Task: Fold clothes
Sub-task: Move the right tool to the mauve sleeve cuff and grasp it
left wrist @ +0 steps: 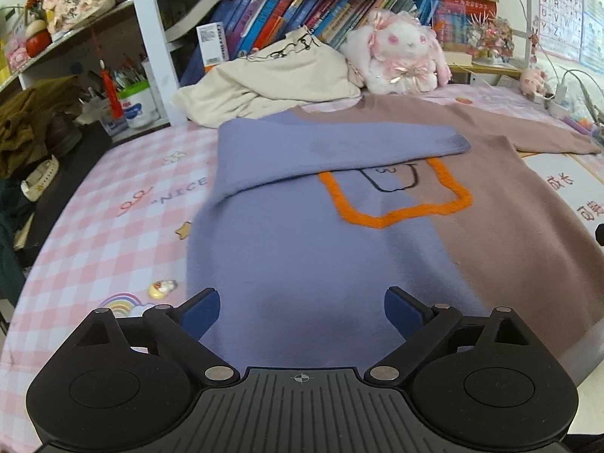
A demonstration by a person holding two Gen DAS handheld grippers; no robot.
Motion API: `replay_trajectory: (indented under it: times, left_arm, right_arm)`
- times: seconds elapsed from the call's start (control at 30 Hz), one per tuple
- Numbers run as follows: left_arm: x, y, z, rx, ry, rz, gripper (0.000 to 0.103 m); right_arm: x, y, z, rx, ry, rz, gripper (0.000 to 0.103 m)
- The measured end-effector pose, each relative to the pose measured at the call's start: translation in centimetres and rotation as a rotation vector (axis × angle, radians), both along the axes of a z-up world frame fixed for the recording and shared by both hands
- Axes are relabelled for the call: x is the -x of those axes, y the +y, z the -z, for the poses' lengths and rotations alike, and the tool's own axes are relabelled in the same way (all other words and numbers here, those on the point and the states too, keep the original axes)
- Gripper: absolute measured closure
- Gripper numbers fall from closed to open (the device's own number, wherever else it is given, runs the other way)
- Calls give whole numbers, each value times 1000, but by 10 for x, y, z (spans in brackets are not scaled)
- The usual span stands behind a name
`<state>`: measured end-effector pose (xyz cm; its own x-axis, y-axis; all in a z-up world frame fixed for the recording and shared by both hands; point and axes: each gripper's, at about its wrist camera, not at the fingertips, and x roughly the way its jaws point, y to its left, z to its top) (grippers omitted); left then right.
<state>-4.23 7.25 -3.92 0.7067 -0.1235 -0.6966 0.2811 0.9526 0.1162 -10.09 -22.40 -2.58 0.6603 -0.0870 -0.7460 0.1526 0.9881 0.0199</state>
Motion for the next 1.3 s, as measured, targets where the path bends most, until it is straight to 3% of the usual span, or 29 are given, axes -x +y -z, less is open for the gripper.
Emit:
replay_trajectory:
  times: [0.3,0.63,0.97,1.07,1.17,1.3]
  left_arm:
    - [-11,-23,0,35,41,-68,7]
    - [-25,-78,-7,125,101,-164,7]
    - [-7,-131,-18,103,18,-245,7]
    - [-1,-148,-21,85,-9,-245,7]
    - [5,-165,-21,42,-16,-230,7]
    - [12,-181,-20,-24,-23,-222,7]
  right_arm:
    - [-15,-43,7,-26,21,33,12]
    - [-41,-130,4,-112,-3,77,12]
    - [-82,-222,9,-238,-27,76,12]
    - [-93,-242,11,-265,-36,69,17]
    - [-105,-264,15,-292,-38,88,41]
    - [-115,-289,22,-346,-35,177,49]
